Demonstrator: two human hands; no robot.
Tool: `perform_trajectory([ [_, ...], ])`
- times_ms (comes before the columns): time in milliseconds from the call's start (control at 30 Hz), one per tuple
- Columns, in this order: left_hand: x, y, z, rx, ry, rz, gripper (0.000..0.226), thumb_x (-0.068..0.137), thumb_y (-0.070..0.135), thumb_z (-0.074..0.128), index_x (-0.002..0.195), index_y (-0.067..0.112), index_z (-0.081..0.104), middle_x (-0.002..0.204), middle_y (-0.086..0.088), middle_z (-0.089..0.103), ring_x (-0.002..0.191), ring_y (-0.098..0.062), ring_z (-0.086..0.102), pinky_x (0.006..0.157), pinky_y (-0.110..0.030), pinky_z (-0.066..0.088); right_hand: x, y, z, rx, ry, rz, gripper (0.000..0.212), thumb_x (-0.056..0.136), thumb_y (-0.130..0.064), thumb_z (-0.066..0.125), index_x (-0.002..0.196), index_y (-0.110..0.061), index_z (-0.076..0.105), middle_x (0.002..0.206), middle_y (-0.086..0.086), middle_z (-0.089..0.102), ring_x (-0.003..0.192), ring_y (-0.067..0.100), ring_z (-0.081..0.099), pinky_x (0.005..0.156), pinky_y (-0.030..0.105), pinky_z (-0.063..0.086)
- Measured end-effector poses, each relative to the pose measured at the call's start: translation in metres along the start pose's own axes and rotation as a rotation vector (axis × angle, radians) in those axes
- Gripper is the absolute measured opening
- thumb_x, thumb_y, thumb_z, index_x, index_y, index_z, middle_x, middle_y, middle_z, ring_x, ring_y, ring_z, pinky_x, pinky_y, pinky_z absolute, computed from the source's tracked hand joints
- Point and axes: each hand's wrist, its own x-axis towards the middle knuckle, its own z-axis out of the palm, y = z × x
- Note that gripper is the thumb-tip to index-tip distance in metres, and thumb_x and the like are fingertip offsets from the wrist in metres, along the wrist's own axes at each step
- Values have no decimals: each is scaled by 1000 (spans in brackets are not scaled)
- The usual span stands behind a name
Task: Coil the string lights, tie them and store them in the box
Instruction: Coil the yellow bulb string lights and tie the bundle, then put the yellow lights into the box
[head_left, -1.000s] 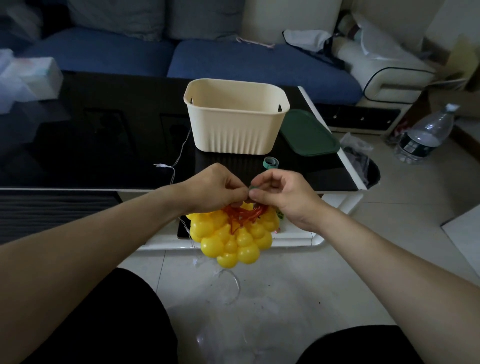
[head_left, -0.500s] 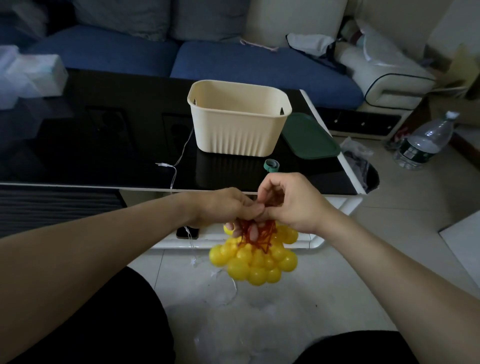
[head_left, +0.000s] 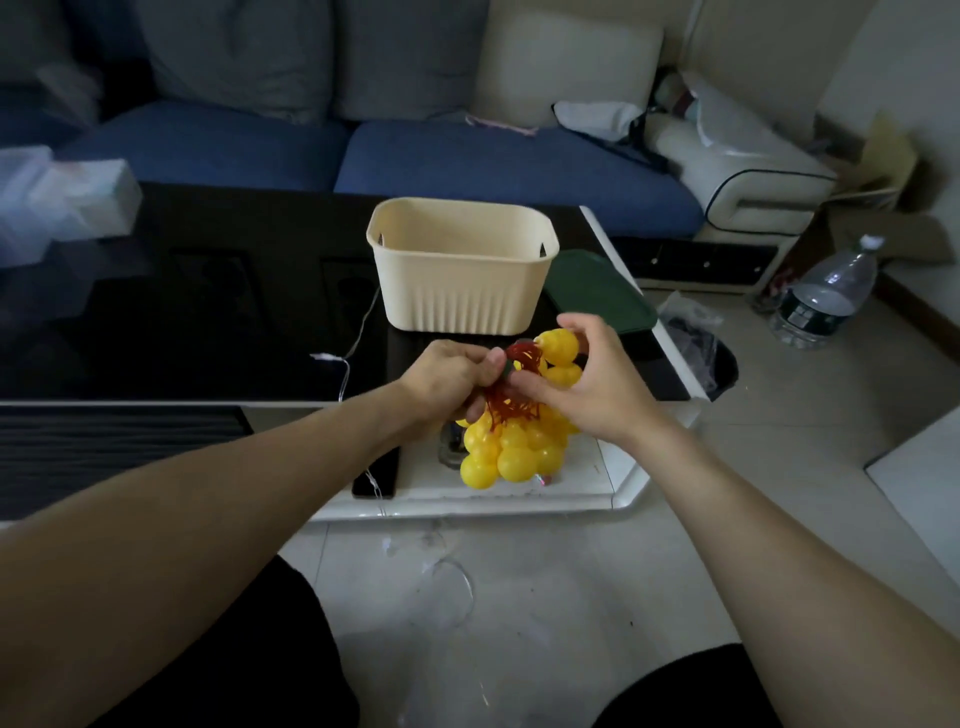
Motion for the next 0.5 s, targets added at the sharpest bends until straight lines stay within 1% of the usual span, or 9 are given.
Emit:
perform_trajectory([
  [33,-1,8,1,12,18,20,38,105,24,45,77,4,63,41,0,54,30,-8,35,39,-20,22,0,-1,0,50,10,20,98,69,-58,82,146,-22,35,142,0,42,127,12,46,98,25,40],
  [100,-1,19,5,10,38,54,42,105,23,43,76,1,63,56,-8,64,30,-9,39,40,-21,27,-3,-1,2,143,57,49,104,67,-63,77,148,-21,28,143,1,43,128,13,48,97,23,41],
  [133,-1,23,5,7,53,78,42,105,23,43,76,1,64,64,-12,66,31,-10,42,42,-23,29,-3,-2,4,188,84,57,107,66,-64,76,149,-20,25,143,1,43,128,14,48,98,24,41],
  [167,1,29,3,4,72,105,41,106,22,42,77,2,64,67,-13,66,31,-11,43,43,-25,31,-1,-4,6,225,110,61,109,66,-65,74,150,-19,22,143,2,43,127,13,47,100,24,42],
  [267,7,47,-1,21,155,195,40,107,22,40,78,4,61,63,-9,65,30,-13,44,40,-25,33,2,-7,9,312,161,58,108,69,-75,69,149,-19,23,143,2,43,126,14,50,105,34,47],
  [333,12,58,-1,32,279,236,44,107,25,38,76,4,60,57,-10,60,30,-14,42,38,-24,35,2,-7,9,315,169,80,107,68,-82,63,148,-21,26,144,2,42,126,16,52,105,42,50],
  [367,15,64,-1,35,353,245,45,107,28,38,75,4,59,55,-10,57,31,-14,42,38,-24,37,2,-9,8,318,178,97,106,69,-82,61,148,-21,27,144,2,41,126,17,52,104,43,50],
  [433,22,79,-1,15,457,268,45,107,30,39,76,5,59,54,-7,56,35,-13,45,42,-25,42,3,-10,6,315,214,112,97,77,-76,60,147,-16,29,143,3,39,125,19,50,104,43,49],
  [500,30,100,-2,15,500,349,39,107,27,38,81,7,59,59,-3,58,38,-11,50,45,-24,46,4,-10,3,281,228,136,85,87,-58,66,147,-11,29,141,5,37,124,20,48,103,40,47],
])
